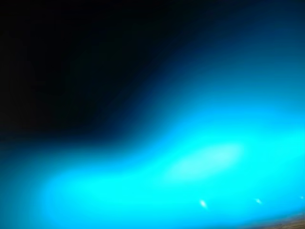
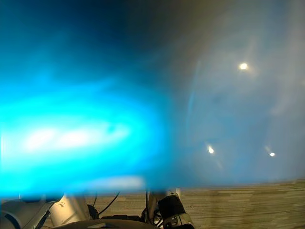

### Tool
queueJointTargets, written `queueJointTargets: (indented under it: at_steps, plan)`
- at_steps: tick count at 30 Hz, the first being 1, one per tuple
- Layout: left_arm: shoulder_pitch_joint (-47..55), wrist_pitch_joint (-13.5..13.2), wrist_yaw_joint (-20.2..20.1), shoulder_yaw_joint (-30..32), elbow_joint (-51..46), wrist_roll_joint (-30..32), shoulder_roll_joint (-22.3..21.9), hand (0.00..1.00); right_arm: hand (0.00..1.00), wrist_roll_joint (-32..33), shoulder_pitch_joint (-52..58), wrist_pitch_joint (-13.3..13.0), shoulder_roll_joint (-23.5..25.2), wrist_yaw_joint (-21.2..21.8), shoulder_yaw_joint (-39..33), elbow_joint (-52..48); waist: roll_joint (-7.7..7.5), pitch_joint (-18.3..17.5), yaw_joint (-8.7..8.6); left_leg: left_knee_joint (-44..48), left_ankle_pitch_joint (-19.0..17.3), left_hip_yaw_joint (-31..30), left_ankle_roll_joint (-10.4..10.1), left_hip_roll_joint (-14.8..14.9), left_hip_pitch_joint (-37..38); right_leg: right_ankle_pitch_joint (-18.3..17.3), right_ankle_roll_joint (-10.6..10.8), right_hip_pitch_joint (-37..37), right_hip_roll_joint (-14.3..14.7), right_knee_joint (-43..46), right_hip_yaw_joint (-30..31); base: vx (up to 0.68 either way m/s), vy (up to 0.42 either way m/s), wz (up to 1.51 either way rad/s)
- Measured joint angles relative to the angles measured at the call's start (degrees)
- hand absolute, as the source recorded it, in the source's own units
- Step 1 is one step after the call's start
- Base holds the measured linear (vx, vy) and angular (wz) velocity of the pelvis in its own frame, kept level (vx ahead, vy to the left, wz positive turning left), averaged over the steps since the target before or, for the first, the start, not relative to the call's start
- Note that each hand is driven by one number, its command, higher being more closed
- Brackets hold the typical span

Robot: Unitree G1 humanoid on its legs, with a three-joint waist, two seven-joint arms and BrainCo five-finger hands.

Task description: Pick up the laundry basket with both hands and put the clothes into the washing machine.

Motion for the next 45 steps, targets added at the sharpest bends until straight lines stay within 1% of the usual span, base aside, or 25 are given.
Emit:
queueJointTargets:
  at_steps: [2, 3, 4, 6, 7, 10, 11, 12, 14, 16, 17, 18, 19, 20, 22, 24, 26, 28, 30, 31, 32, 33, 35, 40, 45]
  plan:
    - [-4.7, 0.0, 0.5, -2.2, 1.2, 0.0, 2.4, 1.00, 0.00, 0.0, 0.4, 0.0, 0.1, 0.4, 0.1, -0.7, -0.01, -0.3, -0.09, -0.3, 0.1, 0.3, -0.1, 1.0, -0.5, 0.5, 0.1, -0.2, 0.9, -1.2, -0.3, -0.05, 0.004, -0.21]
    - [-9.2, 0.1, 0.5, -4.8, 3.2, 0.0, 5.5, 1.00, 0.00, 0.0, 0.3, 0.1, 0.1, 0.7, 0.1, -0.7, 0.04, -0.5, -0.34, -0.8, 0.1, 0.5, -0.1, 1.1, -0.7, 0.7, 0.2, -0.2, 0.9, -1.8, -0.6, -0.06, 0.015, -0.10]
    - [-18.5, 0.6, 0.4, -9.3, 7.0, -0.3, 10.8, 1.00, 0.00, 0.0, 0.2, 0.2, 0.1, 0.7, 0.1, -0.7, 0.06, -0.8, -0.92, -2.0, 0.3, 1.4, -0.5, 1.4, -0.8, 1.0, 0.3, -0.2, 0.8, -3.4, -1.2, -0.06, 0.018, -0.07]
    - [-25.9, 1.4, -0.8, -13.9, 12.1, -1.4, 14.9, 1.00, 0.00, 0.0, 0.1, 0.2, 0.4, 0.7, 0.0, -0.5, 0.00, -1.2, -1.47, -2.2, 0.8, 1.4, -0.3, 1.7, -1.1, 1.8, 0.5, -0.2, 0.8, -4.2, -1.7, -0.07, 0.037, -0.18]
    - [-28.3, 1.8, -3.1, -17.5, 14.7, -3.4, 16.3, 1.00, 0.00, 0.3, -0.2, 0.4, 0.7, 0.7, -0.4, -0.3, 0.13, -1.3, -2.01, -2.5, 0.8, 2.1, -0.2, 1.6, -1.1, 2.5, 0.8, -0.3, 0.6, -5.0, -1.7, -0.08, 0.051, -0.15]
    - [-29.9, 2.6, -4.7, -23.0, 16.1, -7.3, 18.1, 1.00, 0.00, 0.6, -0.4, 1.3, 1.2, 0.7, -1.4, -0.2, 0.20, -1.7, -2.67, 0.2, 0.7, 2.1, 0.1, 1.6, -1.2, 3.2, 0.5, -1.1, 0.1, -5.8, -1.5, -0.05, 0.043, -0.09]
    - [-30.0, 2.5, -4.9, -25.1, 16.1, -9.0, 18.2, 1.00, 0.00, 0.7, -0.5, 1.4, 1.3, 0.6, -2.0, -0.2, 0.38, -1.8, -2.36, 0.8, -1.6, 1.1, 1.6, 1.3, -1.1, 3.9, 1.0, -1.3, 0.1, -5.6, -1.4, -0.02, 0.051, -0.28]
    - [-30.0, 2.4, -5.3, -26.2, 16.1, -10.2, 18.2, 1.00, 0.00, 0.6, -0.6, 1.6, 1.3, 0.6, -2.1, -0.3, 0.51, -1.8, -2.56, 0.4, -1.7, 1.8, 1.5, 1.2, -0.8, 4.4, 1.3, -1.4, -0.1, -6.2, -1.1, -0.05, 0.059, -0.22]
    - [-32.1, 0.1, -4.9, -26.9, 19.0, -10.7, 15.3, 1.00, 0.00, 0.6, -0.5, 2.5, 1.2, 0.6, -1.9, -0.7, 0.62, -1.8, -3.03, 0.8, -1.8, 3.0, 0.9, 1.4, -0.4, 4.9, 1.3, -1.5, -0.2, -7.9, -1.0, -0.06, 0.059, -0.13]
    - [-35.5, -0.4, -4.0, -26.8, 23.4, -9.9, 13.7, 1.00, 0.00, 0.7, -0.6, 2.5, 1.2, 0.6, -1.8, -1.0, 0.49, -1.6, -3.17, 0.6, -2.6, 3.6, 2.2, 1.9, -0.2, 5.8, 2.0, -1.6, 0.0, -7.9, -0.6, -0.05, 0.034, -0.21]
    - [-38.8, 0.1, -3.8, -27.3, 27.4, -8.8, 13.2, 0.00, 0.00, 0.6, -0.7, 2.6, 1.2, 0.6, -1.7, -1.2, 0.45, -1.6, -3.34, -0.5, -2.6, 5.1, 1.9, 1.8, 0.6, 6.5, 2.5, -1.6, 0.1, -9.6, 0.0, -0.08, 0.067, -0.22]
    - [-40.2, 0.6, -3.7, -28.3, 29.9, -6.0, 14.1, 0.00, 0.00, 0.6, -0.7, 2.7, 1.2, 0.6, -1.6, -1.2, 0.19, -1.4, -3.29, 2.4, -2.4, 4.4, 1.9, 2.1, 0.6, 7.1, 2.3, -1.3, 0.5, -10.7, 0.2, -0.05, 0.067, -0.32]
    - [-40.7, 1.0, -3.8, -28.6, 30.8, -4.8, 15.0, 0.00, 0.00, 0.6, -0.7, 2.7, 1.2, 0.6, -1.6, -1.3, 0.10, -1.3, -2.99, 2.7, -4.5, 2.8, 1.6, 2.1, 1.3, 7.3, 2.6, -1.1, 0.9, -10.7, 0.2, -0.04, 0.077, -0.54]
    - [-42.0, 2.3, -4.6, -28.9, 33.0, -2.6, 16.2, 0.00, 0.00, 0.6, -1.0, 2.7, 1.2, 0.5, -1.5, -1.0, 0.07, -1.2, -2.98, 2.8, -5.6, 2.8, 3.7, 2.2, 1.4, 8.1, 2.7, -1.0, 1.2, -11.0, 0.2, -0.02, 0.063, -0.45]
    - [-43.5, 4.8, -6.6, -29.4, 36.2, 1.7, 17.0, 0.00, 0.00, 0.5, -1.1, 2.6, 1.3, 0.5, -1.6, -0.8, -0.01, -1.1, -3.10, 2.3, -5.7, 4.0, 3.7, 2.4, 2.0, 9.8, 2.5, -0.6, 1.1, -12.5, 0.1, -0.05, 0.053, -0.16]
    - [-44.1, 7.5, -9.1, -31.1, 38.6, 10.3, 18.2, 0.00, 0.00, -0.1, -1.3, 2.6, 1.3, 0.6, -1.7, -0.3, -0.47, -0.6, -3.05, 0.5, -5.2, 5.6, 3.5, 2.4, 3.6, 10.6, 2.5, 0.2, 1.0, -14.2, 0.0, -0.06, 0.018, 0.05]
    - [-44.1, 10.3, -10.1, -33.7, 38.9, 27.2, 18.7, 0.00, 0.00, -0.4, -1.3, 2.5, 1.3, 0.8, -1.6, -0.3, -0.80, 0.3, -3.01, -0.3, -4.7, 6.4, 3.7, 2.4, 5.0, 13.1, 2.4, 1.3, 0.9, -15.3, 0.0, -0.06, 0.005, 0.07]
    - [-43.2, 11.7, -10.7, -45.7, 36.5, 59.6, 23.1, 0.00, 0.00, -0.5, -1.3, 2.4, 1.2, 2.9, -1.6, -0.3, -0.96, 0.6, -3.00, -1.6, -3.9, 6.7, 4.1, 2.2, 5.8, 14.4, 2.4, 2.2, 1.0, -16.5, -0.6, -0.08, 0.003, 0.05]
    - [-39.9, 11.6, -11.6, -53.0, 31.6, 77.1, 26.2, 0.00, 0.00, -0.5, -1.4, 2.1, 0.9, 4.2, -1.6, -0.5, -0.97, 1.7, -2.88, -3.6, -2.9, 7.6, 4.4, 1.6, 8.0, 15.4, 1.9, 4.1, 1.0, -18.4, -1.1, -0.06, -0.007, 0.06]
    - [-38.0, 11.4, -11.8, -53.8, 30.0, 82.5, 26.6, 0.00, 0.00, -0.5, -1.4, 1.9, 0.7, 4.8, -1.5, -0.4, -1.02, 2.1, -2.84, -4.3, -2.7, 7.9, 4.5, 1.5, 9.0, 15.8, 1.7, 5.0, 1.1, -19.2, -1.3, -0.06, -0.006, 0.04]
    - [-33.4, 11.4, -12.0, -53.3, 29.0, 89.9, 26.6, 0.00, 0.00, -0.4, -1.4, 1.3, 0.6, 5.0, -1.2, -0.4, -1.02, 2.6, -2.90, -5.9, -2.0, 8.4, 4.4, 1.3, 10.7, 16.5, 1.6, 6.6, 1.4, -20.8, -1.5, -0.05, -0.002, 0.05]
    - [-28.9, 11.8, -11.5, -52.2, 27.1, 93.2, 26.5, 0.00, 0.00, -0.3, -1.2, 0.8, 0.3, 5.0, -1.2, -0.3, -1.00, 2.7, -2.79, -7.4, -1.2, 9.0, 4.4, 0.9, 12.3, 16.8, 1.5, 7.9, 1.6, -22.2, -1.6, -0.04, -0.003, 0.09]
    - [-23.8, 12.7, -13.6, -47.7, 23.5, 94.5, 25.7, 0.00, 0.00, -0.3, -0.6, 0.6, -0.6, 5.0, -1.3, -0.4, -1.00, 2.7, -2.50, -9.5, -0.3, 9.6, 4.3, 0.0, 14.4, 17.0, 1.5, 9.5, 1.6, -23.2, -1.6, -0.03, -0.012, 0.18]
    - [-4.1, 14.5, -15.2, -29.6, 11.6, 87.8, 17.6, 0.00, 0.00, -2.9, 2.5, -0.1, -4.1, 4.9, -1.8, -1.0, -0.98, 2.8, -1.81, -15.6, 2.3, 10.2, 2.8, -2.3, 19.6, 17.0, 1.3, 14.0, 1.7, -26.1, -2.2, -0.02, -0.037, 0.19]
    - [10.1, 14.8, -14.8, -19.5, 0.9, 79.8, 7.8, 0.00, 0.00, -7.2, 2.6, 0.1, -4.5, 4.5, -2.7, -0.3, -0.98, 2.8, -0.18, -18.2, 4.0, 9.9, 2.1, -3.4, 20.9, 16.4, 0.6, 14.7, 1.6, -26.1, -2.6, -0.01, -0.055, 0.15]
